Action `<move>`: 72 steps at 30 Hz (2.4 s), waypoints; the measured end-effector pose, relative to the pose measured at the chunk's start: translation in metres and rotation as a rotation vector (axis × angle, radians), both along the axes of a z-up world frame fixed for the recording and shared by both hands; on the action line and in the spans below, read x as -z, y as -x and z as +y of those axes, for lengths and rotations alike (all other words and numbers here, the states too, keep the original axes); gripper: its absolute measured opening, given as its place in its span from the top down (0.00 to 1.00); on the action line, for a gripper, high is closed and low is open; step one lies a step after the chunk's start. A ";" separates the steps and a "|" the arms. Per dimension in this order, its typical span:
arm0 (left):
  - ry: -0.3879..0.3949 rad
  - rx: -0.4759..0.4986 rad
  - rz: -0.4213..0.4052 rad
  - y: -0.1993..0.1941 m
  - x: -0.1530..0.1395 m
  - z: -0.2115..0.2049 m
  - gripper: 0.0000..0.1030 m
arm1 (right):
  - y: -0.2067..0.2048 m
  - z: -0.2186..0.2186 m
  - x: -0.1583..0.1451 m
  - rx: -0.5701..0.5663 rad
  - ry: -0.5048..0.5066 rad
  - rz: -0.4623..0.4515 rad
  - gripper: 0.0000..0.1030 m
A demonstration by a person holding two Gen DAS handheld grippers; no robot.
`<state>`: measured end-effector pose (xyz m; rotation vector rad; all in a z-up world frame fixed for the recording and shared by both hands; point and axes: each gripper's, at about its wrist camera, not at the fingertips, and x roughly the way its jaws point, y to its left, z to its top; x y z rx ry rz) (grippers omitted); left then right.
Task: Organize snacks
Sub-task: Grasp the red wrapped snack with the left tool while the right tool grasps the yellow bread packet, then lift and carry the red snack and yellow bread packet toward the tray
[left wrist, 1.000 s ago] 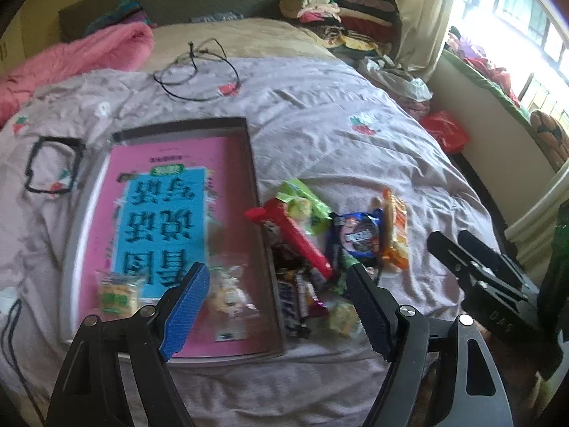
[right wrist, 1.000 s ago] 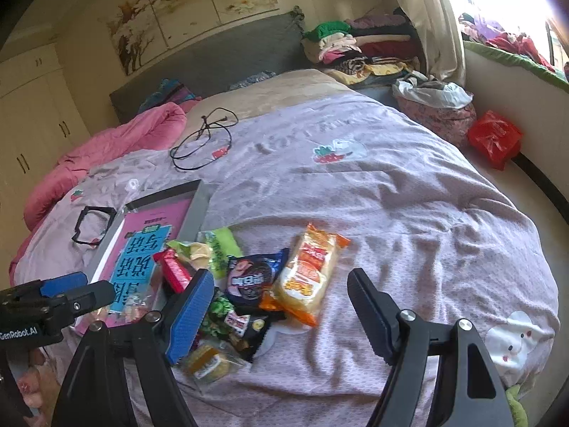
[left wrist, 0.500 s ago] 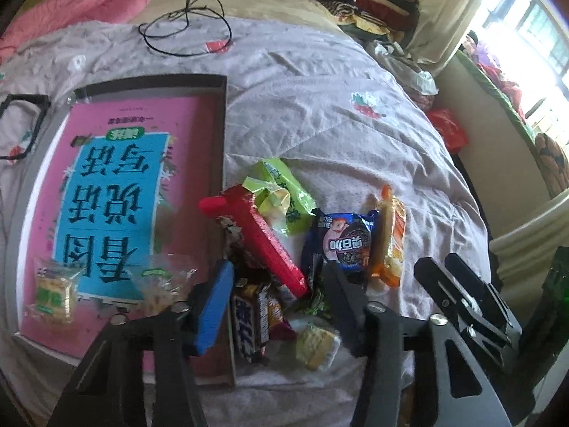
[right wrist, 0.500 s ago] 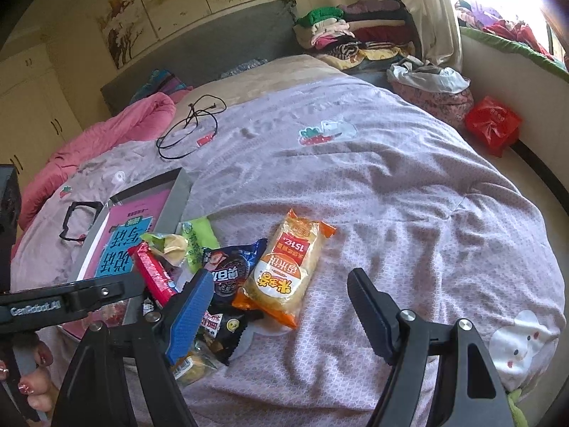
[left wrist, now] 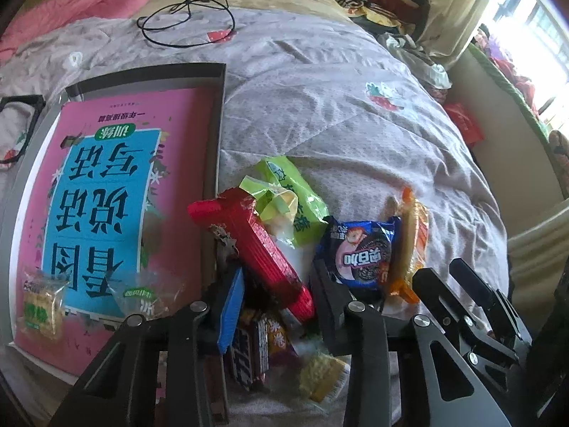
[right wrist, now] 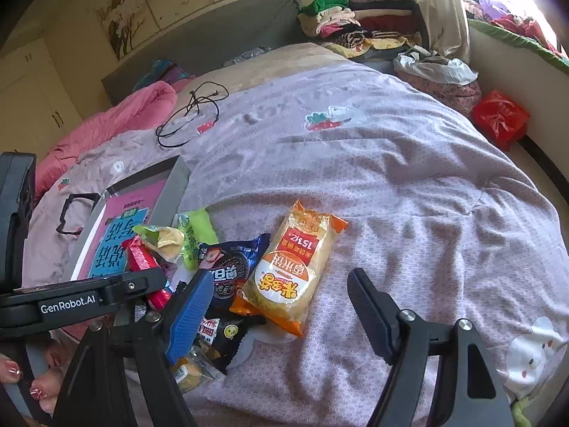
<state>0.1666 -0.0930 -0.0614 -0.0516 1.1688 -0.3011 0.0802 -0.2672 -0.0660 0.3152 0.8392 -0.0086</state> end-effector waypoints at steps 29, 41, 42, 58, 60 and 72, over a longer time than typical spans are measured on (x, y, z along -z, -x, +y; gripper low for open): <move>-0.090 0.014 -0.079 -0.002 0.003 -0.015 0.83 | -0.023 -0.017 0.026 0.007 -0.096 0.053 0.62; -0.039 0.049 -0.129 0.018 -0.025 -0.003 0.85 | -0.002 -0.007 -0.004 -0.032 -0.060 -0.071 0.63; -0.038 0.049 -0.135 0.020 -0.028 -0.002 0.85 | -0.001 -0.004 -0.006 -0.043 -0.053 -0.080 0.63; -0.013 -0.011 -0.200 0.034 -0.065 0.051 0.86 | 0.018 0.062 -0.035 -0.215 0.004 -0.174 0.63; -0.013 -0.020 -0.204 0.036 -0.066 0.056 0.86 | 0.019 0.072 -0.038 -0.237 0.006 -0.179 0.63; -0.015 -0.071 -0.206 0.042 -0.069 0.097 0.86 | 0.023 0.120 -0.047 -0.327 0.028 -0.190 0.63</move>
